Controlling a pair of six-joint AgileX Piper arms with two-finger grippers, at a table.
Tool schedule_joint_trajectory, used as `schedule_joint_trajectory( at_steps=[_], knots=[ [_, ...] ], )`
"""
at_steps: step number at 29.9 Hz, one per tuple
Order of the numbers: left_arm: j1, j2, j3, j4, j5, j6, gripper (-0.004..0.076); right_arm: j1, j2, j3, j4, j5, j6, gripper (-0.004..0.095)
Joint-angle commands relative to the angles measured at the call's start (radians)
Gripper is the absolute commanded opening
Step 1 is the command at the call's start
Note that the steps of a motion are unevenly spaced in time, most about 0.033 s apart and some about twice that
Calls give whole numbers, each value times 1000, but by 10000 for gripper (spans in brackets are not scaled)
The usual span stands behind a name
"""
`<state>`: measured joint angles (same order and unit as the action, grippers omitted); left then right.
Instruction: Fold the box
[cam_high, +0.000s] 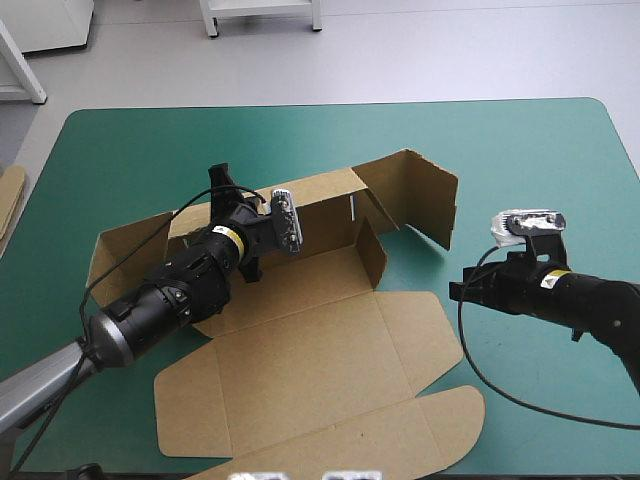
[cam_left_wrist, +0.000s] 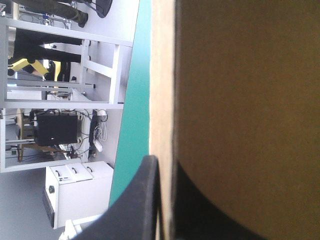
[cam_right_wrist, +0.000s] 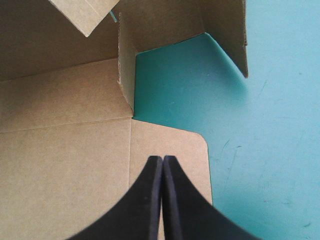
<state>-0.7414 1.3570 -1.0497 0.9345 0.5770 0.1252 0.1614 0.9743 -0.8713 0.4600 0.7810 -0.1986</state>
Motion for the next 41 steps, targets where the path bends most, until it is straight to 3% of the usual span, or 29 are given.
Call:
schedule_joint_trajectory(
  at_steps=[1, 22, 30, 41],
  knots=[
    [-6, -13, 13, -16, -14, -28, -9, 0, 42, -64, 57, -52, -30, -11],
    [-41, -13, 26, -60, 7, -56, -9, 0, 478, -613, 157, 70, -113, -11],
    [-41, -13, 92, -49, 5, -53, -9, 0, 660, -891, 189, 165, -122, -11],
    [-41, -13, 102, -32, -3, -59, -9, 0, 869, -1088, 214, 208, -103, -11]
  ],
)
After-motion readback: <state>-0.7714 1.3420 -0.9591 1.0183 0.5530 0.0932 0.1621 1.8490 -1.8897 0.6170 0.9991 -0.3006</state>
